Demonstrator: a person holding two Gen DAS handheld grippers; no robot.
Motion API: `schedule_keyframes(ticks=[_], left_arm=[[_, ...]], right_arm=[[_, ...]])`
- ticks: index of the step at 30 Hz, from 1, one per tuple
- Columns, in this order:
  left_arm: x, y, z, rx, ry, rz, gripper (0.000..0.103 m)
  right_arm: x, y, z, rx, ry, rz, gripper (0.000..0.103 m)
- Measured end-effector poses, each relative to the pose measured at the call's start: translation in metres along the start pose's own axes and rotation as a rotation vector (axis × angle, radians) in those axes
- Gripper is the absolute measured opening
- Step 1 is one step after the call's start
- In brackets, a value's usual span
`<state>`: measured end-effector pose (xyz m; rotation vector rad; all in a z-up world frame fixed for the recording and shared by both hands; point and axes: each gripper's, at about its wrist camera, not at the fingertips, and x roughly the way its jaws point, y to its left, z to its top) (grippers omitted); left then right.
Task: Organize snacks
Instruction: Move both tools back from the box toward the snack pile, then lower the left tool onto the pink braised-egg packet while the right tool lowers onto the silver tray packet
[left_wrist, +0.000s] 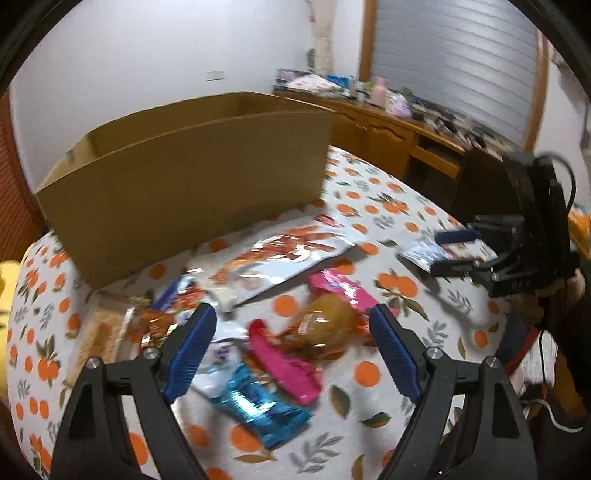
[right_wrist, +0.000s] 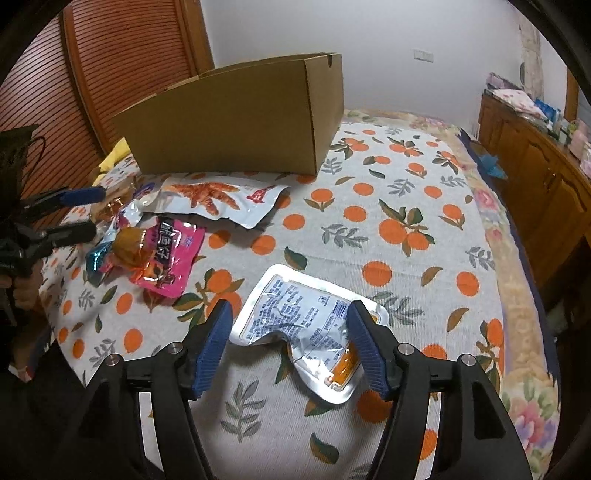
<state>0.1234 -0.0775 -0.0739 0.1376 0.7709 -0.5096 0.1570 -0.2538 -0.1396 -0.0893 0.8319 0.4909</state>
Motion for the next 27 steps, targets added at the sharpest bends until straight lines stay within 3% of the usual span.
schedule_keyframes(ticks=[16,27], left_arm=[[0.035,-0.016,0.001,0.154,0.152,-0.005,0.085],[0.026,-0.018,0.02,0.193,0.134,0.006,0.08]], right_arm=[[-0.01,0.004,-0.014,-0.058,0.023,-0.038,0.067],[-0.012,0.007,-0.016,-0.085,0.013,-0.063,0.067]])
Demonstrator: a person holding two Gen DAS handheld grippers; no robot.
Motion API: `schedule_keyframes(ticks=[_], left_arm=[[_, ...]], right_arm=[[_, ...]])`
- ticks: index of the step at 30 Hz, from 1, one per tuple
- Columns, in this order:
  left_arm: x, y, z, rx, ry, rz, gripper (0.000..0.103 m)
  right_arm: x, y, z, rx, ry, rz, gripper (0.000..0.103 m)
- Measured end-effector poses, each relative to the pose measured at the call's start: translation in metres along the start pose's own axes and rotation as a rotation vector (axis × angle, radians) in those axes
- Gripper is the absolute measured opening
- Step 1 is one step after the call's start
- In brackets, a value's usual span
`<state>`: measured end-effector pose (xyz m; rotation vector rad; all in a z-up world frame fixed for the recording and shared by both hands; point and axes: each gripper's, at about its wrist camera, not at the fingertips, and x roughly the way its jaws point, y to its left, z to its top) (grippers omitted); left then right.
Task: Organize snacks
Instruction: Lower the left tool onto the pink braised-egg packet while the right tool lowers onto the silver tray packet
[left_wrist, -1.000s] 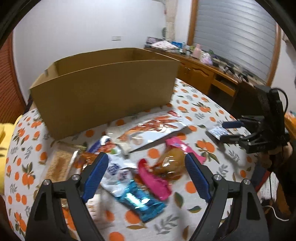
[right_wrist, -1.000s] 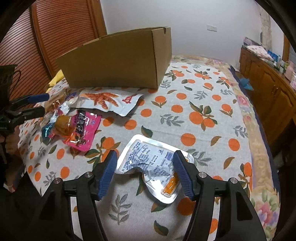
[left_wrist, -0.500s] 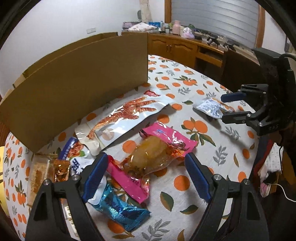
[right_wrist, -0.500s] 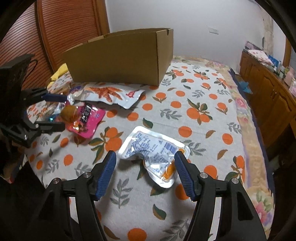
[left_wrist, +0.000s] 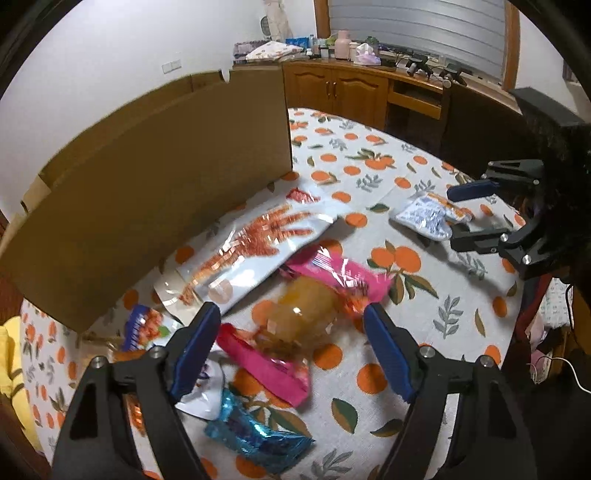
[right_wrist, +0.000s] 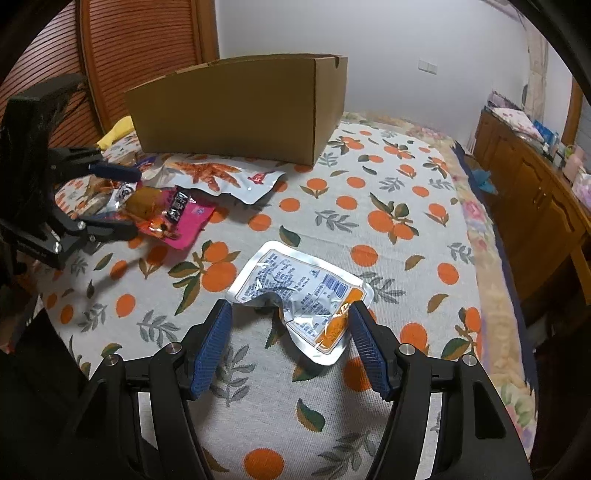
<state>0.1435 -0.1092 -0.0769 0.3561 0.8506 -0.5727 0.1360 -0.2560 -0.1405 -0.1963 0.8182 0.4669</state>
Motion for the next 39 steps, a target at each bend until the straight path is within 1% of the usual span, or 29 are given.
schedule_keyframes(ticks=[2,4,8,11,16,18,22,28,29,30,31,32,33,34,39], left_arm=[[-0.002,0.001,0.005,0.012,-0.003,0.0,0.08],[0.0,0.0,0.008,0.037,0.008,-0.016,0.08],[0.012,-0.004,0.009,0.081,0.064,-0.074,0.08],[0.02,-0.004,0.008,0.089,0.097,-0.088,0.08],[0.021,-0.003,0.006,0.073,0.104,-0.108,0.08],[0.024,-0.005,0.001,0.072,0.124,-0.131,0.08],[0.027,-0.006,-0.007,0.066,0.128,-0.136,0.08],[0.028,0.004,-0.006,-0.003,0.105,-0.153,0.079],[0.029,0.006,-0.005,-0.017,0.1,-0.154,0.074],[0.028,0.008,-0.005,-0.032,0.094,-0.157,0.063],[0.029,0.011,-0.004,-0.048,0.092,-0.161,0.057],[0.029,0.013,-0.005,-0.064,0.092,-0.16,0.046],[0.03,0.016,-0.005,-0.075,0.092,-0.156,0.043],[0.029,0.017,-0.006,-0.084,0.087,-0.161,0.042],[0.025,0.022,-0.012,-0.129,0.071,-0.155,0.041]], right_arm=[[-0.001,0.0,0.001,0.001,-0.004,0.003,0.067],[-0.002,0.001,0.001,0.002,-0.008,0.008,0.067],[-0.002,0.002,0.002,0.002,-0.009,0.012,0.067],[-0.002,0.002,0.002,0.002,-0.008,0.011,0.067],[-0.001,0.0,0.001,0.001,-0.004,0.013,0.067],[0.0,-0.001,0.0,0.0,-0.002,0.017,0.067],[0.004,-0.004,-0.001,0.002,0.004,0.016,0.067],[0.007,-0.005,0.0,0.002,0.005,0.007,0.067],[0.008,-0.005,0.001,-0.001,0.006,0.003,0.067],[0.009,-0.005,0.002,-0.008,0.007,-0.004,0.067],[0.01,-0.005,0.003,-0.016,0.007,-0.011,0.067],[0.011,-0.005,0.004,-0.026,0.009,-0.021,0.067],[0.013,-0.005,0.005,-0.03,0.012,-0.025,0.067],[0.014,-0.005,0.006,-0.031,0.013,-0.027,0.067],[0.02,-0.008,0.011,-0.04,0.011,-0.049,0.067]])
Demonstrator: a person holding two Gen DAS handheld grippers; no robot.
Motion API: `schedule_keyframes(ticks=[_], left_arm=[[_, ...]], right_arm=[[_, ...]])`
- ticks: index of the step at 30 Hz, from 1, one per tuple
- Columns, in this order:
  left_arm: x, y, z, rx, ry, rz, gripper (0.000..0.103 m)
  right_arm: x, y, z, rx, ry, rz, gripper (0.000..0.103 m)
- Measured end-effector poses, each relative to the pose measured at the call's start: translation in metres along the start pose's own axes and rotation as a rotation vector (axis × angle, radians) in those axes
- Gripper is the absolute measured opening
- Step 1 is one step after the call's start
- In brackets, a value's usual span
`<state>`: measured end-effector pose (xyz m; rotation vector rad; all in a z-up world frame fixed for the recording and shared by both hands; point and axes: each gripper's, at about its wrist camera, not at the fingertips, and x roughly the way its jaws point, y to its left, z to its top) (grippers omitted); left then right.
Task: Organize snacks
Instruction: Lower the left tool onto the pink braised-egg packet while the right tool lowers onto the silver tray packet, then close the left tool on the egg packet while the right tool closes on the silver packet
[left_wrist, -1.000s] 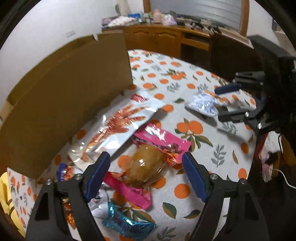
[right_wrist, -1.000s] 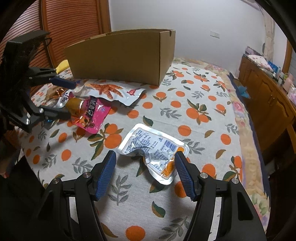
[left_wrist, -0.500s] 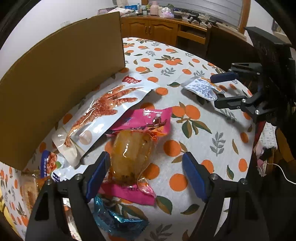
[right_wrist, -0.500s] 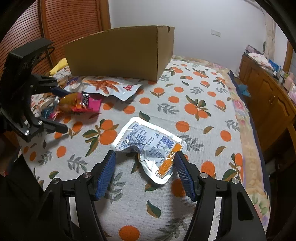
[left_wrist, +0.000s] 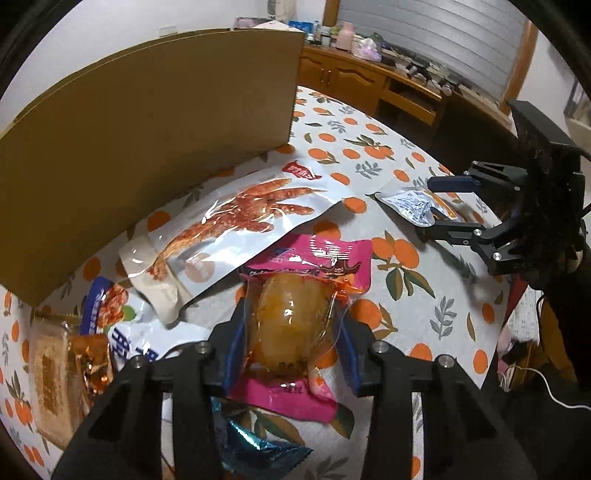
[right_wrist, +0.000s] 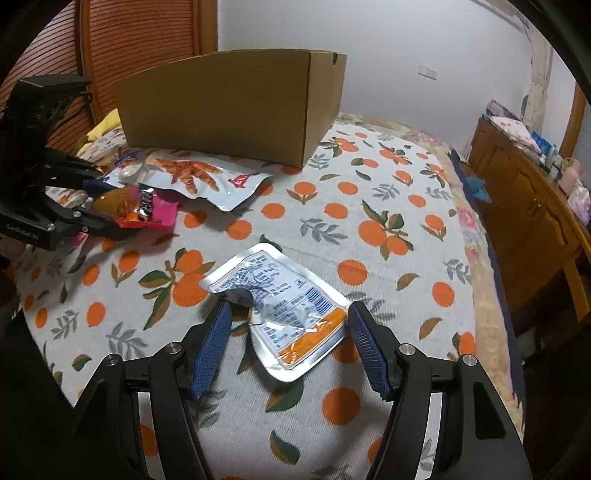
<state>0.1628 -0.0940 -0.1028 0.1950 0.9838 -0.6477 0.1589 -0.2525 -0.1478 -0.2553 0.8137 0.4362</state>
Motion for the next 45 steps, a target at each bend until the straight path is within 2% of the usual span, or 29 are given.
schedule_keyframes(ticks=[9,13,15,17,22,39,45], left_arm=[[-0.002,0.0,-0.004,-0.029,-0.02,-0.002,0.041],[-0.002,-0.003,-0.005,-0.033,-0.029,0.0,0.041],[-0.003,-0.004,-0.006,-0.032,-0.035,0.001,0.041],[-0.004,-0.005,-0.007,-0.035,-0.047,0.0,0.041],[-0.007,-0.004,-0.009,-0.058,-0.067,0.009,0.041],[-0.025,-0.016,-0.004,-0.042,-0.115,0.035,0.04],[-0.031,-0.026,-0.005,-0.024,-0.124,0.017,0.04]], right_arm=[[0.015,0.001,0.017,-0.031,0.031,-0.02,0.067],[0.023,-0.005,0.023,0.016,0.05,0.029,0.067],[0.024,-0.009,0.024,0.033,0.056,0.044,0.066],[0.022,-0.009,0.024,0.037,0.059,0.045,0.06],[0.018,-0.007,0.022,0.034,0.072,0.048,0.055],[-0.001,0.005,0.022,0.063,-0.014,0.093,0.053],[-0.008,0.007,0.024,0.068,-0.037,0.103,0.053]])
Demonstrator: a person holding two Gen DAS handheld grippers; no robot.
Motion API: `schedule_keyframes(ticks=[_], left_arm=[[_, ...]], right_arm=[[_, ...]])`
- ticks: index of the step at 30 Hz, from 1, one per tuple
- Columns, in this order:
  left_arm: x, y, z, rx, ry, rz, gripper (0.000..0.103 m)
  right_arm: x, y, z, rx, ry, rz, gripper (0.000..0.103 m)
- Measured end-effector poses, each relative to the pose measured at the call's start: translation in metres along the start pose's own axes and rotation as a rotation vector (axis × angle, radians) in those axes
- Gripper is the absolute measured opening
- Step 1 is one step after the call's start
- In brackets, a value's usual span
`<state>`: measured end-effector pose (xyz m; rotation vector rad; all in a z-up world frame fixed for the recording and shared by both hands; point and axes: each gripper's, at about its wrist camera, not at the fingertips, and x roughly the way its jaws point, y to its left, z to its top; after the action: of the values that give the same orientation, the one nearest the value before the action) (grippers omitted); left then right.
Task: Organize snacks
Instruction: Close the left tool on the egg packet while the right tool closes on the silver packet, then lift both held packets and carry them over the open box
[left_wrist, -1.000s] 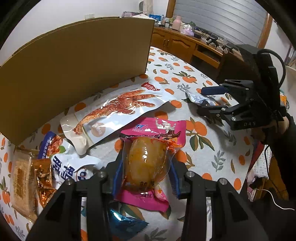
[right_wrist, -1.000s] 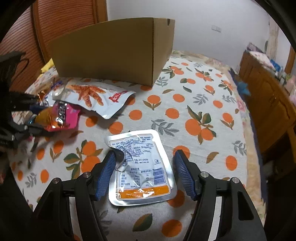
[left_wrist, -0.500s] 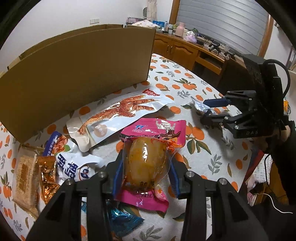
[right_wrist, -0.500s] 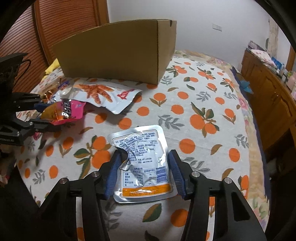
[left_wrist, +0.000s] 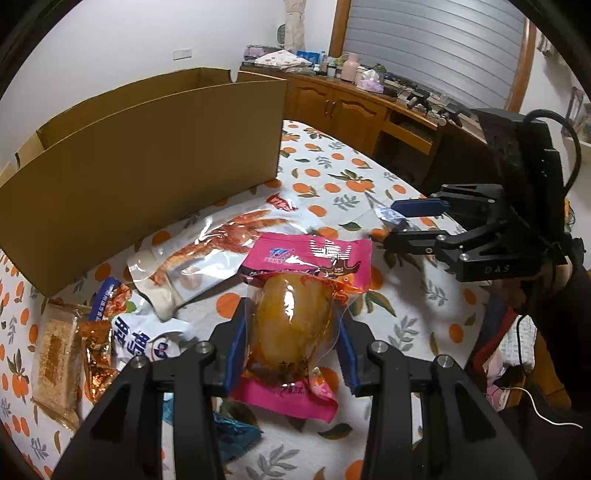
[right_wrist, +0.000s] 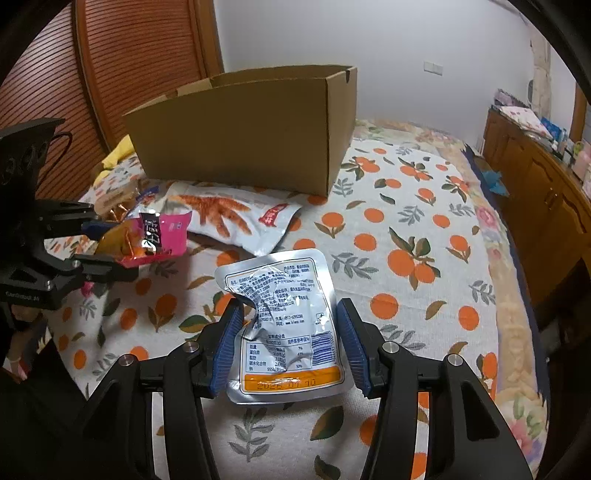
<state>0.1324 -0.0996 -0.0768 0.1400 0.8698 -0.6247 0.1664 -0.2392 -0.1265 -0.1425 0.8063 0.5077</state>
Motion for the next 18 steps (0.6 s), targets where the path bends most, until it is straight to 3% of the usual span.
schedule_keyframes(ticks=[18], left_arm=[[-0.031,0.007,0.021,-0.001,-0.087,0.049,0.04]], right_arm=[[-0.017,0.016,0.018,-0.025,-0.071,0.015,0.053]])
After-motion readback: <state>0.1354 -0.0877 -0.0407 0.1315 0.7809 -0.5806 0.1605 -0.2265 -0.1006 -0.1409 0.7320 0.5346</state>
